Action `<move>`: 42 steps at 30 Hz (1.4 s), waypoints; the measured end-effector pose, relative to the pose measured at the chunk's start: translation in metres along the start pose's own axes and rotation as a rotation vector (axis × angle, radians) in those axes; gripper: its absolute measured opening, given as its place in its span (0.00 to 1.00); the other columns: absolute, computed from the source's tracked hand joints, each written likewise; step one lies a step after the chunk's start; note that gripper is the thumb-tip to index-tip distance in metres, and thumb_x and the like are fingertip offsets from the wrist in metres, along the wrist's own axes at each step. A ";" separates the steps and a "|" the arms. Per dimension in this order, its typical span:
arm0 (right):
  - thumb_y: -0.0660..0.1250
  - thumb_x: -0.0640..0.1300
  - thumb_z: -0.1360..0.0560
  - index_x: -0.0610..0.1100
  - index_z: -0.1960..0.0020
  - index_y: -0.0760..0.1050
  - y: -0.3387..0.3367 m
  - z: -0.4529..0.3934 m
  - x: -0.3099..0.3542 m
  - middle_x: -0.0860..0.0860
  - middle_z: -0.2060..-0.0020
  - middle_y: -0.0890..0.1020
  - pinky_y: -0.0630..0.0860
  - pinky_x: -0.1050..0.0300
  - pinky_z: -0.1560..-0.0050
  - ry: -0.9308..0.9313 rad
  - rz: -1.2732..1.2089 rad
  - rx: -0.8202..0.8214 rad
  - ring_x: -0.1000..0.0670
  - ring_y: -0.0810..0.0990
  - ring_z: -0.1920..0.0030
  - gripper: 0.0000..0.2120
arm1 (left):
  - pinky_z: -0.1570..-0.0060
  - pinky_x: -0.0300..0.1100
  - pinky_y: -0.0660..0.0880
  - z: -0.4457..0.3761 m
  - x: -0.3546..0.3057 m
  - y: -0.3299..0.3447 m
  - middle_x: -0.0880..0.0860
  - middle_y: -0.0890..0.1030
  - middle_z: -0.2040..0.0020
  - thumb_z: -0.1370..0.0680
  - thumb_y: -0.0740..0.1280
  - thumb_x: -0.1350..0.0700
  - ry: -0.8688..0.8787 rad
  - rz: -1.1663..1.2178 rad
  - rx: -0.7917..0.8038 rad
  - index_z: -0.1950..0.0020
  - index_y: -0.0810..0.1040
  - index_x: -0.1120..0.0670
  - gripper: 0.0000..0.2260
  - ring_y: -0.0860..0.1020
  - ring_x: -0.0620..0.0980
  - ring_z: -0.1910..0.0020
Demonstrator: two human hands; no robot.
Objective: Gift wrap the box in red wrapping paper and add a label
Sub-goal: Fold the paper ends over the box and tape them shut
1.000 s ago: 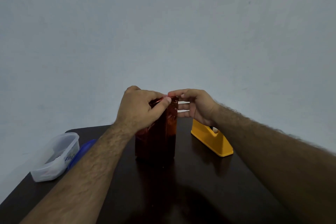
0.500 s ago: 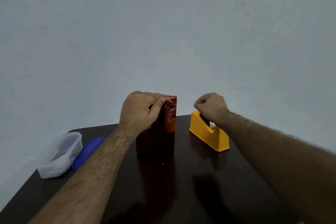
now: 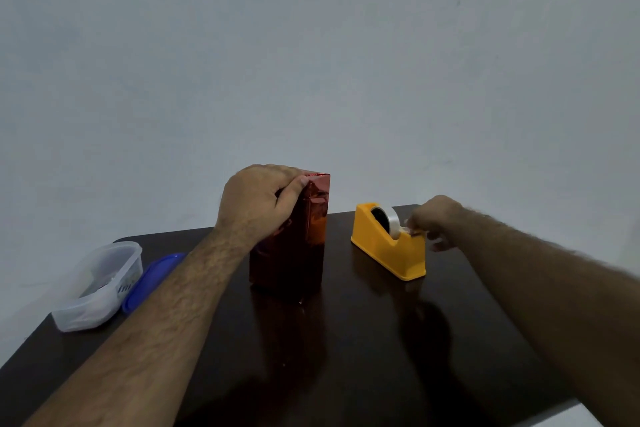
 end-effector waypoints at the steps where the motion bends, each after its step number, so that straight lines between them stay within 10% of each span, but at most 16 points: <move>1: 0.76 0.38 0.26 0.38 0.50 0.80 0.000 0.000 -0.001 0.40 0.50 0.81 0.85 0.44 0.51 0.026 -0.037 0.021 0.42 0.80 0.52 0.07 | 0.40 0.45 0.80 0.000 -0.001 0.000 0.42 0.88 0.42 0.15 0.62 0.43 0.001 0.000 0.000 0.38 0.88 0.46 0.17 0.85 0.45 0.40; 9: 0.68 0.36 0.20 0.40 0.38 0.78 -0.002 0.005 0.005 0.46 0.45 0.78 0.84 0.48 0.57 0.150 -0.238 0.130 0.48 0.75 0.56 0.11 | 0.39 0.48 0.80 -0.001 0.000 0.000 0.45 0.88 0.41 0.15 0.59 0.42 -0.002 -0.008 0.027 0.37 0.88 0.47 0.20 0.85 0.47 0.39; 17: 0.67 0.35 0.32 0.42 0.53 0.74 -0.007 0.030 -0.021 0.49 0.60 0.71 0.85 0.50 0.62 0.245 -0.343 0.146 0.49 0.72 0.62 0.09 | 0.40 0.46 0.78 -0.002 -0.004 -0.003 0.47 0.88 0.41 0.15 0.61 0.43 -0.002 -0.017 0.023 0.37 0.88 0.48 0.18 0.85 0.50 0.39; 33: 0.75 0.42 0.23 0.36 0.35 0.78 0.038 0.030 -0.072 0.40 0.44 0.82 0.75 0.50 0.64 0.166 -0.619 -0.049 0.44 0.81 0.51 0.19 | 0.40 0.47 0.78 0.000 -0.005 -0.003 0.48 0.88 0.40 0.15 0.59 0.42 -0.021 -0.028 0.042 0.36 0.87 0.49 0.21 0.84 0.52 0.38; 42: 0.66 0.39 0.21 0.41 0.52 0.76 0.013 0.043 -0.049 0.46 0.56 0.76 0.74 0.53 0.59 0.274 -0.333 -0.007 0.48 0.74 0.60 0.02 | 0.37 0.50 0.79 0.000 -0.008 -0.004 0.48 0.88 0.39 0.15 0.59 0.41 -0.039 -0.025 0.054 0.36 0.87 0.49 0.21 0.84 0.52 0.37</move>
Point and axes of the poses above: each hand's wrist, its own z-axis away from the middle knuckle, its own y-axis out of the palm, x = y × z, the point moved 5 cm from there along -z, towards the middle knuckle
